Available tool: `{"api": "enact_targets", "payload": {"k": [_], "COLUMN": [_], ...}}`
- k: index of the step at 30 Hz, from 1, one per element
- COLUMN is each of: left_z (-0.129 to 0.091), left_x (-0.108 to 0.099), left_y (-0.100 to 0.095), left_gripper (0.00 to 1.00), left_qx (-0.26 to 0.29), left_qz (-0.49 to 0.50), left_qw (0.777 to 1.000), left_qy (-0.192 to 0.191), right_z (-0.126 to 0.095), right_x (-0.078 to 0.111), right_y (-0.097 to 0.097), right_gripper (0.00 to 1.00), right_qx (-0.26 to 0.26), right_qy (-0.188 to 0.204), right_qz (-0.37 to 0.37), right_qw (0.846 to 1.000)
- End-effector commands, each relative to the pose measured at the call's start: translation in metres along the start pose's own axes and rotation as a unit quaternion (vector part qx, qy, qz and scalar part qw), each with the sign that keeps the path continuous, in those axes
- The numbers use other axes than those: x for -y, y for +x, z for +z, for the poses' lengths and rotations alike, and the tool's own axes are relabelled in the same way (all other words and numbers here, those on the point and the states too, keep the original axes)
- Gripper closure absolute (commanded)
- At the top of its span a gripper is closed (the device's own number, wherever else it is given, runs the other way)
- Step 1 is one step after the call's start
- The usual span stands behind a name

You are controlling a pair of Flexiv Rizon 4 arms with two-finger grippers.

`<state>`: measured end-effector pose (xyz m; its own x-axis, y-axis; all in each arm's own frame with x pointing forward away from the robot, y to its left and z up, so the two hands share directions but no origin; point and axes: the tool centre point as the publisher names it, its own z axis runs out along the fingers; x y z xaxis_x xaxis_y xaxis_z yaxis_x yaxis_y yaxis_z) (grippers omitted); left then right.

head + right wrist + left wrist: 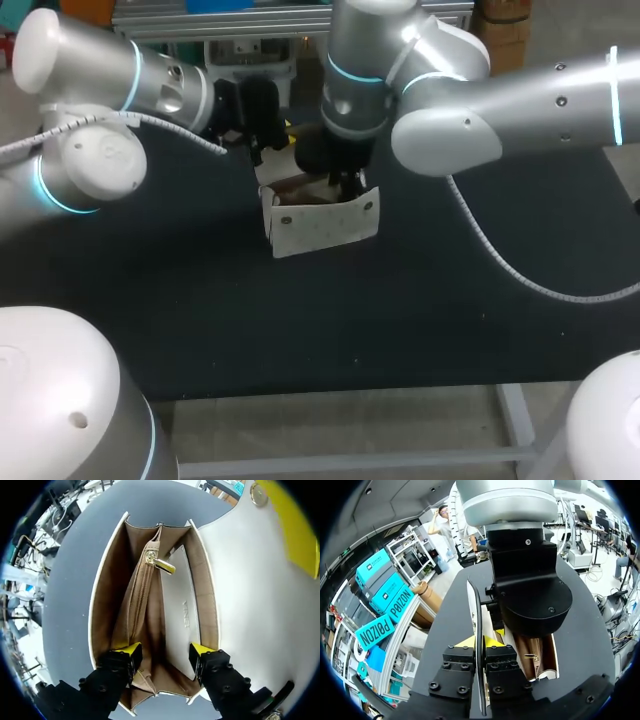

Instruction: Pick up the bag, open it, inspect its contents, close it, and place it on the opposite side

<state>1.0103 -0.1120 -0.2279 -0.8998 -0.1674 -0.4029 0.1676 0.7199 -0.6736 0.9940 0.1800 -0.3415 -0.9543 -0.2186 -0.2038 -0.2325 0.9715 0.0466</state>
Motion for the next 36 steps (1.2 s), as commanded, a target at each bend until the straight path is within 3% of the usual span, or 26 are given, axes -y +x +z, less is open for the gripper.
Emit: {"api": "enact_targets", "payload": {"k": [1, 2, 11, 22, 30, 36], "left_z": [0.001, 0.001, 0.000, -0.004, -0.013, -0.023], "left_x": [-0.001, 0.000, 0.001, 0.005, 0.013, 0.023], "left_y": [0.004, 0.004, 0.006, 0.009, 0.013, 0.018], "left_gripper": [1.00, 1.00, 1.00, 1.00, 1.00, 1.00], "left_qx": [-0.002, -0.002, -0.006, -0.006, -0.010, -0.043], "left_qz": [0.002, 0.003, 0.008, 0.015, 0.018, 0.000], "left_qw": [1.000, 1.000, 1.000, 1.000, 1.000, 0.999], "left_qy": [0.000, 0.000, -0.001, -0.004, 0.002, 0.007], "right_z": [-0.011, -0.013, -0.032, -0.076, -0.109, -0.130], "right_x": [0.003, 0.003, 0.002, 0.008, 0.012, 0.015], "right_y": [0.003, 0.003, 0.000, 0.000, 0.010, 0.023], "right_gripper": [0.93, 1.00, 1.00, 1.00, 1.00, 1.00], "right_qx": [0.030, 0.036, 0.101, 0.213, 0.266, 0.294], "right_qy": [-0.005, -0.004, -0.011, -0.017, -0.017, -0.018], "right_qz": [0.003, 0.005, 0.017, 0.047, 0.056, 0.059], "right_qw": [1.000, 0.999, 0.995, 0.976, 0.962, 0.954]}}
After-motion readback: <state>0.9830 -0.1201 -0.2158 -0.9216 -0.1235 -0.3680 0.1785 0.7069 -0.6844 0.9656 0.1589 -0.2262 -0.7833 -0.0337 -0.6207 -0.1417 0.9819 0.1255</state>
